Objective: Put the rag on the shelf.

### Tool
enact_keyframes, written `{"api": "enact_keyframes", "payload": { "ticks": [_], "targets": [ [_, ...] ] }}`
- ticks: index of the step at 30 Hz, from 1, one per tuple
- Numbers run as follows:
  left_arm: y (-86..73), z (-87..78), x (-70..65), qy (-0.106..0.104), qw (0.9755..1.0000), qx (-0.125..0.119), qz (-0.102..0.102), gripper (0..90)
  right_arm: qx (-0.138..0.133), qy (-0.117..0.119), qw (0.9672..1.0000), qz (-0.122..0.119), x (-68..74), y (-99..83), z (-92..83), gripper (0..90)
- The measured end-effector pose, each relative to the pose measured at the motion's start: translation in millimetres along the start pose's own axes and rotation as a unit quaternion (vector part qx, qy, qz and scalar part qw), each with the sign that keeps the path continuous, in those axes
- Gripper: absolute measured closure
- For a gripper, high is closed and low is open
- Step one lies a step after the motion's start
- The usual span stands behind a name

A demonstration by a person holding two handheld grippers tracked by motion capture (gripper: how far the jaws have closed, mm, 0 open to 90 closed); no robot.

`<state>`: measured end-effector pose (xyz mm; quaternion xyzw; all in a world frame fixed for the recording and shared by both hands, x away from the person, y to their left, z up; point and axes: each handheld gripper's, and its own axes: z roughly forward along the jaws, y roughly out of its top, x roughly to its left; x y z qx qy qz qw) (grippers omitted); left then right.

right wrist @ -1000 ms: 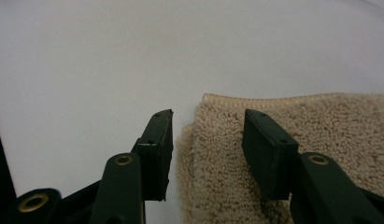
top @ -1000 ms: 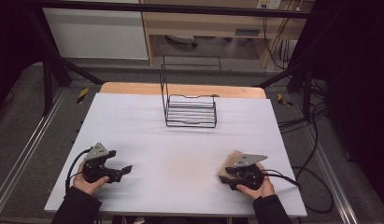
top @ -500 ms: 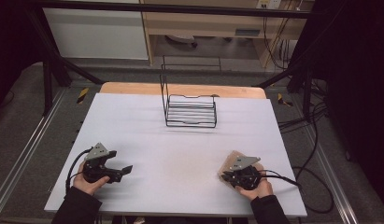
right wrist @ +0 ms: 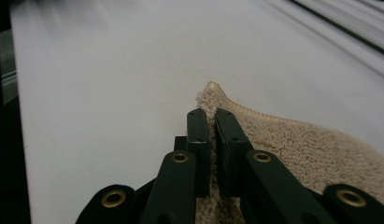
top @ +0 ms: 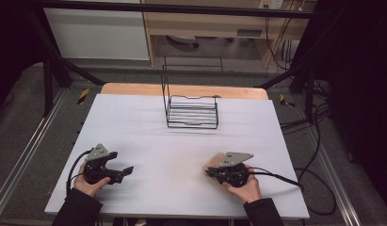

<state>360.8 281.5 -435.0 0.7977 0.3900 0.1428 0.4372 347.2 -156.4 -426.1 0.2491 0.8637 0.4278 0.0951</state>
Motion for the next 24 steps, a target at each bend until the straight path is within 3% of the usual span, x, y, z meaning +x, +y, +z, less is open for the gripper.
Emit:
{"api": "enact_keyframes", "payload": {
  "ticks": [4,6,9,12,15,17,20,21,23,24],
  "targets": [
    [0.6,-0.1,-0.8,-0.002,1.0,-0.001,-0.003,6.7,0.041,0.024,0.9989,-0.002,7.3,-6.5,7.4,83.8],
    [2.8,0.4,-3.7,-0.005,0.9999,-0.001,-0.01,6.7,0.056,0.038,0.9977,0.004,9.6,-10.4,8.6,78.4],
    [7.3,2.3,-9.0,-0.008,0.9998,-0.002,-0.016,6.7,0.041,0.044,0.998,0.018,8.8,-10.8,3.9,66.6],
    [11.6,4.6,-13.9,-0.012,0.9997,0.001,-0.019,6.7,0.001,0.022,0.999,0.039,2.0,-8.8,-10.1,50.5],
    [23.1,14.1,-27.2,-0.016,0.9996,0.011,-0.019,7.1,-0.021,-0.025,0.9971,0.069,-11.9,-13.5,-26.5,40.4],
    [26.7,17.4,-31.7,-0.019,0.9996,0.013,-0.018,7.4,-0.028,-0.05,0.9934,0.099,-22.4,-20.4,-36.1,34.9],
    [43.7,34.3,-53.1,-0.029,0.9992,0.025,-0.01,8.1,-0.033,-0.078,0.9864,0.141,-34.2,-32.5,-47.2,28.7],
    [43.7,34.3,-53.1,-0.029,0.9992,0.025,-0.01,8.4,-0.03,-0.084,0.9841,0.153,-36.8,-35.9,-50.0,27.3],
    [58.1,51.8,-72.1,-0.044,0.9984,0.034,-0.005,9.9,-0.025,-0.104,0.9807,0.163,-40.6,-42.3,-53.6,24.8],
    [58.1,51.8,-72.1,-0.044,0.9984,0.034,-0.005,10.5,-0.021,-0.112,0.9795,0.166,-41.9,-45.0,-55.1,24.2]
  ]
}}
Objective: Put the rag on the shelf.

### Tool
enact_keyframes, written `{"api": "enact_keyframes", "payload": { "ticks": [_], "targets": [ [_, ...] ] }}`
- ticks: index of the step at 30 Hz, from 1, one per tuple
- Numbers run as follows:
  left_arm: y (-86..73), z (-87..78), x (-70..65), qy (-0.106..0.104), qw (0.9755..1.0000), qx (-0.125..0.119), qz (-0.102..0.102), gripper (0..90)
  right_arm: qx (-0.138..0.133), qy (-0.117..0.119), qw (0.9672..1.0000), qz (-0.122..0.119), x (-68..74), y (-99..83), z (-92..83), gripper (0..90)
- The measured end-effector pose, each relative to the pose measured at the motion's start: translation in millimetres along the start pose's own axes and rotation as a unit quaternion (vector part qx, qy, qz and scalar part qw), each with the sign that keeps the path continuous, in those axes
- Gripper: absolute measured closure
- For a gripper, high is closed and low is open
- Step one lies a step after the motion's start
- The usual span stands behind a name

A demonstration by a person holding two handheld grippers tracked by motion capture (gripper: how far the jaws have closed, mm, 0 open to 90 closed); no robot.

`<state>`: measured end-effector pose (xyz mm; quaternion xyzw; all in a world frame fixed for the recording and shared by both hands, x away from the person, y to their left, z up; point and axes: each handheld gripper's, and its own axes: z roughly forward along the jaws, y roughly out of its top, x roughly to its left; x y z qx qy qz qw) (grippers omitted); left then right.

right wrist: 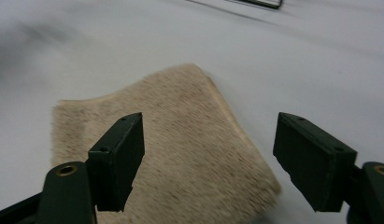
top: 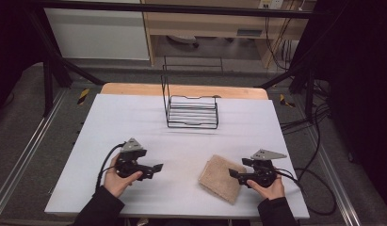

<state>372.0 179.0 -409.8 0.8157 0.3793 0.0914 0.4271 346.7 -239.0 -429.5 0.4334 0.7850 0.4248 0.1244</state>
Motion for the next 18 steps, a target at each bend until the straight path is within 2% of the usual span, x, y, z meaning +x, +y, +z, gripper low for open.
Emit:
{"api": "enact_keyframes", "payload": {
  "ticks": [1,2,4,5,6,7,8,9,10,11,12,13,14,16,18],
  "targets": [
    [5.2,6.5,-6.5,-0.006,1.0,0.004,0.001,11.1,0.002,-0.007,0.9999,0.008,-1.6,-1.8,-1.0,23.8],
    [15.7,19.5,-19.3,-0.016,0.9998,0.011,0.008,12.0,0.003,-0.013,0.9998,0.014,-3.0,-3.4,-2.1,23.6],
    [25.9,32.3,-32.0,-0.023,0.9995,0.016,0.014,14.0,0.006,-0.02,0.9996,0.018,-5.8,-5.7,-4.1,23.5],
    [25.9,32.3,-32.0,-0.023,0.9995,0.016,0.014,15.1,0.005,-0.024,0.9995,0.022,-6.5,-6.7,-4.9,24.2],
    [30.5,38.9,-38.3,-0.025,0.9993,0.02,0.017,16.4,0.008,-0.024,0.9994,0.025,-7.4,-7.7,-6.3,25.7],
    [38.3,52.3,-49.8,-0.025,0.999,0.028,0.024,17.6,0.009,-0.025,0.9991,0.033,-7.5,-8.8,-7.2,26.6],
    [41.2,58.9,-54.7,-0.028,0.9988,0.032,0.026,18.7,0.012,-0.027,0.9988,0.04,-7.9,-10.3,-7.9,28.2],
    [41.2,58.9,-54.7,-0.028,0.9988,0.032,0.026,20.0,0.011,-0.027,0.9987,0.043,-8.7,-12.0,-8.3,30.4],
    [45.8,72.6,-63.6,-0.033,0.9984,0.039,0.025,21.8,0.013,-0.027,0.9984,0.048,-9.3,-13.5,-9.0,31.9],
    [45.8,72.6,-63.6,-0.033,0.9984,0.039,0.025,23.1,0.017,-0.029,0.9981,0.052,-9.8,-14.9,-9.8,34.5],
    [49.4,86.7,-70.5,-0.033,0.9974,0.055,0.033,24.4,0.018,-0.03,0.9981,0.05,-10.9,-16.3,-10.1,37.0],
    [51.0,93.9,-73.3,-0.03,0.9968,0.064,0.038,25.1,0.022,-0.03,0.9979,0.054,-11.3,-17.4,-10.7,38.6],
    [51.0,93.9,-73.3,-0.03,0.9968,0.064,0.038,25.6,0.025,-0.031,0.9976,0.057,-11.6,-18.3,-11.2,41.3],
    [54.1,107.1,-77.4,-0.031,0.9957,0.077,0.041,26.8,0.026,-0.029,0.9975,0.059,-11.9,-19.0,-11.9,43.0],
    [56.5,117.4,-80.4,-0.032,0.995,0.085,0.042,31.5,0.022,-0.03,0.9971,0.066,-12.8,-19.0,-15.0,48.9]
  ]
}}
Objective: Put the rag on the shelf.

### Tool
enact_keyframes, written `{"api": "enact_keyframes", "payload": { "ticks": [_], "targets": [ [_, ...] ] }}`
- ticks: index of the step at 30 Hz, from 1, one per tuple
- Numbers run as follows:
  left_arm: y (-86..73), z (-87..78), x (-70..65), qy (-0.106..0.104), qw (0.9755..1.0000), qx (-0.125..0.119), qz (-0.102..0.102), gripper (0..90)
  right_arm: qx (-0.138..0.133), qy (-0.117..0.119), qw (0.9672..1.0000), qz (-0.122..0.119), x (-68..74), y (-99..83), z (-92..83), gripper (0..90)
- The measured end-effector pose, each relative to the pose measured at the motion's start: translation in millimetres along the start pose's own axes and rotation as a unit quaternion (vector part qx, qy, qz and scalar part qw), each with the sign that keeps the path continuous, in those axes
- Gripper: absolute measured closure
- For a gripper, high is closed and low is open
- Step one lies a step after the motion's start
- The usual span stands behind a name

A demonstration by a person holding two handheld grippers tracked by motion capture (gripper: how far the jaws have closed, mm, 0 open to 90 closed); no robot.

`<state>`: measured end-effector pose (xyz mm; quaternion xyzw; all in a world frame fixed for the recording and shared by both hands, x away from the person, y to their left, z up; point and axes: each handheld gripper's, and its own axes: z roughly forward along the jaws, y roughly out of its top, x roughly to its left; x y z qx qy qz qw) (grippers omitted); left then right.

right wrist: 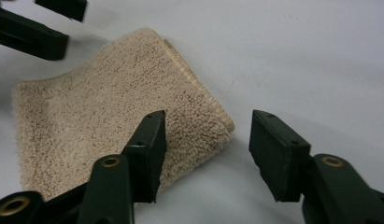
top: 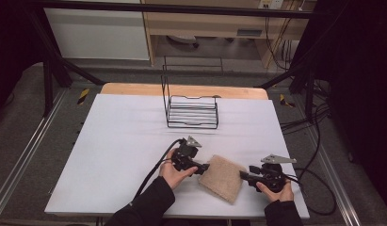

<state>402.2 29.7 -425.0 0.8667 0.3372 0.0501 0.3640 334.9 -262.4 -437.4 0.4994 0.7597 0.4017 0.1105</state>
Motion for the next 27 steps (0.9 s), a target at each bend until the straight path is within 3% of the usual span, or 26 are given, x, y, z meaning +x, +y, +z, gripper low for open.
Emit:
{"api": "enact_keyframes", "payload": {
  "ticks": [6,10,15,20,27],
  "targets": [
    [7.0,16.8,-4.3,-0.001,1.0,0.007,0.003,43.2,0.013,-0.012,0.9998,0.008,-1.3,-0.6,1.8,53.1],
    [9.9,29.1,-3.8,-0.005,0.9998,0.018,-0.007,47.6,0.026,-0.012,0.9996,0.004,-1.8,-2.4,8.1,58.6],
    [7.0,30.7,-6.6,-0.016,0.9995,0.025,-0.008,54.5,0.04,-0.003,0.9992,0.006,-1.1,-1.8,16.0,67.0],
    [3.3,27.2,-9.7,-0.03,0.9989,0.035,-0.013,60.7,0.032,0.007,0.9994,0.013,-2.5,1.2,18.6,72.3],
    [1.4,26.2,-7.8,-0.039,0.9982,0.036,-0.029,68.7,0.001,-0.004,0.9995,0.032,-5.5,2.6,8.8,65.0]
  ]
}}
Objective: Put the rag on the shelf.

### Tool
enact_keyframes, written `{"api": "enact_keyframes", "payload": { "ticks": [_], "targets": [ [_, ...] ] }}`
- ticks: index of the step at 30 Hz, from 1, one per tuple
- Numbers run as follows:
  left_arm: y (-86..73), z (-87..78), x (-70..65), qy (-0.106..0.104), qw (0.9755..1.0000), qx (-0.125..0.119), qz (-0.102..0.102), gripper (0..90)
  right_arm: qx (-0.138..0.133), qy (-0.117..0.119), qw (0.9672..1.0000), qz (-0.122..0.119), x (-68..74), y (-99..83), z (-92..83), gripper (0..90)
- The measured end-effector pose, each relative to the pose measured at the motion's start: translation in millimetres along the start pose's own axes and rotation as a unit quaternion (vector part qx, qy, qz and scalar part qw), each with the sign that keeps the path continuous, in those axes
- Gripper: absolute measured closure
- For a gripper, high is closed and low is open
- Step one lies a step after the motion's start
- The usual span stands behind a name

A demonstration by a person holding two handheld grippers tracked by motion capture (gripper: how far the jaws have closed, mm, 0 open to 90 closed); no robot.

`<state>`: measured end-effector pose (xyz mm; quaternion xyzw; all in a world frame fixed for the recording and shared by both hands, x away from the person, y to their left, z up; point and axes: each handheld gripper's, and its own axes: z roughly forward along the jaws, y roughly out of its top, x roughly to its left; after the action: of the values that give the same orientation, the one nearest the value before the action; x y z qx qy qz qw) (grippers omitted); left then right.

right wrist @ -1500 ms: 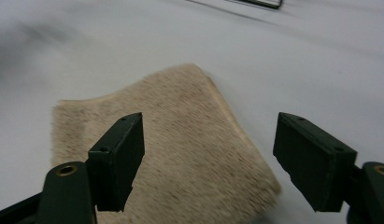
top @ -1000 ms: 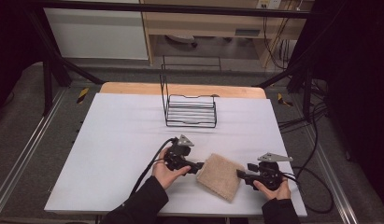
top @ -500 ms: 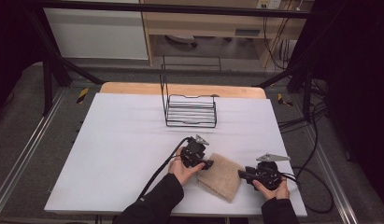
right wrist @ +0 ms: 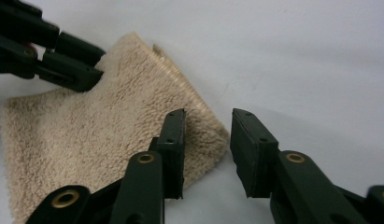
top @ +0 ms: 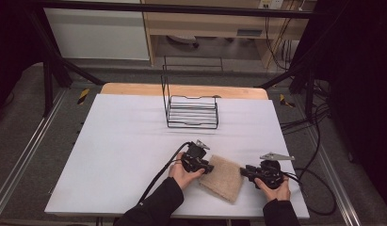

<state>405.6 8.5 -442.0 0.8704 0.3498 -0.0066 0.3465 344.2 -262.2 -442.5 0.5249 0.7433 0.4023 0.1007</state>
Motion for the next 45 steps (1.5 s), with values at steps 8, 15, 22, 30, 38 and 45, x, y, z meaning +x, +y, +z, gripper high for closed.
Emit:
{"api": "enact_keyframes", "payload": {
  "ticks": [8,15,22,30,38,45],
  "targets": [
    [-0.7,-0.2,2.9,-0.014,0.9998,0.005,-0.016,82.1,0.026,0.006,0.9995,0.016,-2.4,-2.5,10.1,63.2],
    [-3.7,-2.5,1.1,-0.013,0.9999,-0.003,-0.009,84.9,0.025,0.028,0.999,0.023,-0.8,-2.4,15.6,77.1],
    [-14.2,-11.7,3.0,-0.021,0.9993,-0.028,-0.009,85.6,0.004,0.047,0.9987,0.017,1.2,0.9,10.7,87.2],
    [-21.3,-29.9,-4.9,-0.007,0.9984,-0.055,0.01,85.6,-0.038,0.046,0.9968,-0.053,18.7,12.1,-2.7,87.8],
    [-8.6,-23.3,7.4,0.006,0.9982,-0.059,-0.006,61.9,-0.017,0.029,0.9966,-0.075,21.1,12.1,0.4,87.9],
    [10.0,-6.9,16.4,0.014,0.999,-0.039,-0.013,48.7,-0.004,0.016,0.9964,-0.083,19.0,10.2,5.2,87.9]
  ]
}}
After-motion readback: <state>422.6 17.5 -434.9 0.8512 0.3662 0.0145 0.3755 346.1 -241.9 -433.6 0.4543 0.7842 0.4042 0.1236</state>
